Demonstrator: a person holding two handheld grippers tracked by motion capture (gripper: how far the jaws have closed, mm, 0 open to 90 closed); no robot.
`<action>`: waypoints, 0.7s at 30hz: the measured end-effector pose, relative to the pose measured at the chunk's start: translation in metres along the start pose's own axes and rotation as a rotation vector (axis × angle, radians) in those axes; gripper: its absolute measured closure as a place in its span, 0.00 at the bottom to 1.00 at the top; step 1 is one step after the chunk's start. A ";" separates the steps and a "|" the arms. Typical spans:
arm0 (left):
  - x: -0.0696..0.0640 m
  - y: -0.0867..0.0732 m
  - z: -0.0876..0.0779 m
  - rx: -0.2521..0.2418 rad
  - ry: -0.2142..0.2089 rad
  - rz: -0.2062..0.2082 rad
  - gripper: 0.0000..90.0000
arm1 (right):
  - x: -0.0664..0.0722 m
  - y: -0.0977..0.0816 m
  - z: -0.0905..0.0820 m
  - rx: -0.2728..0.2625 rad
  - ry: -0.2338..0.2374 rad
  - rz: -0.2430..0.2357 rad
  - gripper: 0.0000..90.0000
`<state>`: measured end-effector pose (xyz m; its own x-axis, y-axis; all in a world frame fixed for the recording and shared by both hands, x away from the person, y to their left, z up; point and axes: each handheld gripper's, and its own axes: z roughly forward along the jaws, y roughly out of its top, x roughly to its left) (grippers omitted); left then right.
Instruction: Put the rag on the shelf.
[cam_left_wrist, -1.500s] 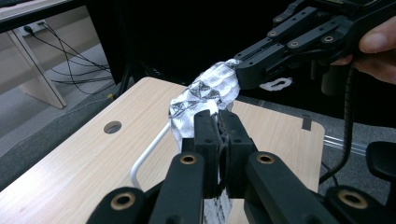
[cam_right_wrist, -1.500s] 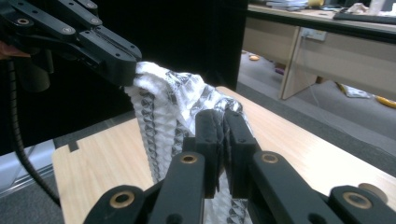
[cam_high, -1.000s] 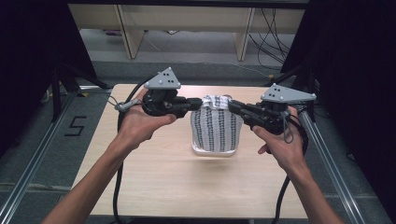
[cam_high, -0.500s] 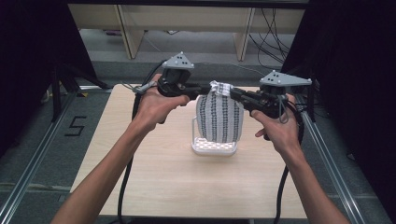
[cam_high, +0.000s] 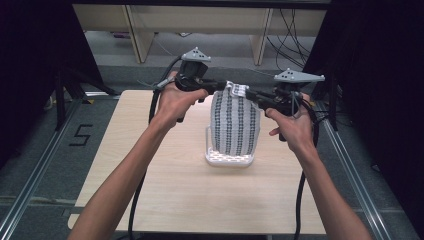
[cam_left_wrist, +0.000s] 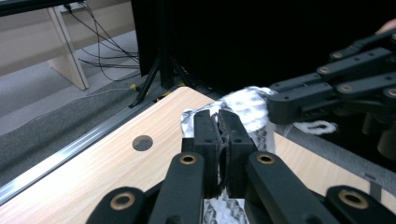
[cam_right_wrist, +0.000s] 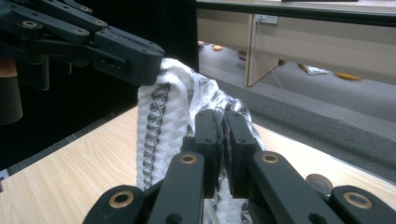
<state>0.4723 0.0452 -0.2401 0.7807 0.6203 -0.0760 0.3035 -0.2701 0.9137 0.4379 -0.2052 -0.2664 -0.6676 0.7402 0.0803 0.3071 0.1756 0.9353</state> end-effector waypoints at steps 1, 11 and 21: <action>0.000 0.000 0.000 0.000 0.000 0.000 0.96 | 0.000 0.000 0.001 0.012 0.006 0.022 0.96; 0.026 -0.008 0.028 0.033 0.051 -0.056 0.96 | -0.018 -0.003 0.024 0.042 -0.012 0.069 0.95; 0.038 -0.018 0.048 0.045 0.072 -0.111 0.96 | -0.037 -0.008 0.047 0.102 -0.029 0.104 0.95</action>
<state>0.5229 0.0379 -0.2786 0.7004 0.6988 -0.1453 0.4110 -0.2284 0.8826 0.4918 -0.2034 -0.2930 -0.6089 0.7762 0.1633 0.4420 0.1611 0.8824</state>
